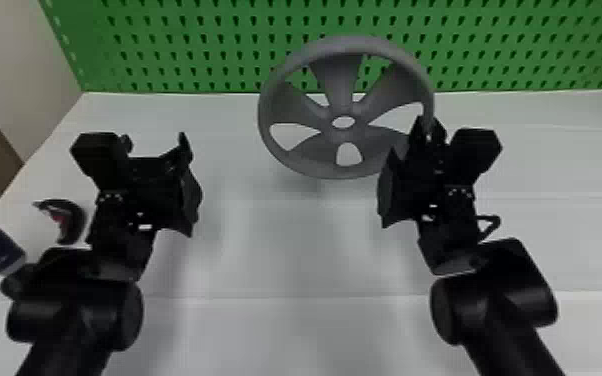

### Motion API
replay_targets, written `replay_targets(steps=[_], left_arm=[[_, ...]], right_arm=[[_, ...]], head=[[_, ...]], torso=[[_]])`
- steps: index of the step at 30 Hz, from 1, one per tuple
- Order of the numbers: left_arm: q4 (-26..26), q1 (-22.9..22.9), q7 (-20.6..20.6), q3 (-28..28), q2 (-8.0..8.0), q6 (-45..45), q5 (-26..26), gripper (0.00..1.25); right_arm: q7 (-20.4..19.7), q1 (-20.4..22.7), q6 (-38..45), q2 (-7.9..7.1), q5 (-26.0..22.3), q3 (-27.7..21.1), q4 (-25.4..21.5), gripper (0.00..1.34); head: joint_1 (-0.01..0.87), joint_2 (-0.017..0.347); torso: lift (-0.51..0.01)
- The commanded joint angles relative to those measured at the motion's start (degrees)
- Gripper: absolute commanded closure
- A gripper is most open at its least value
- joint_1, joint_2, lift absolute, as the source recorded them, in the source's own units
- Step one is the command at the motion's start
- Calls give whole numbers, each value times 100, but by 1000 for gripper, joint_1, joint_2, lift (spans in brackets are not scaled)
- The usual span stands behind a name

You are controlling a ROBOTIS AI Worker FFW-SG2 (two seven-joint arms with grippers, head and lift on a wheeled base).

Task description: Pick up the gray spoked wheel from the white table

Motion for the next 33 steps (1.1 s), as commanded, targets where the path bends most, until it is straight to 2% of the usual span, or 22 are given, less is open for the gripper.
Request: replay_targets(steps=[1,15,25,33], left_arm=[[-2,-7,0,-14,-24,9,-8,263],[-2,-7,0,-41,-41,26,-52,265],[-28,11,18,-49,-50,26,-131,265],[-37,28,62,-49,-50,26,-158,265]], right_arm=[[0,75,-24,-50,91,-7,-171,1113],[17,48,20,-129,118,72,-224,1122],[176,22,151,-208,-67,142,-224,1122],[167,22,274,-182,-216,28,-198,1122]], head=[[806,44],[806,44],[806,44],[806,44]], torso=[[-98],[-98],[-98],[-98]])
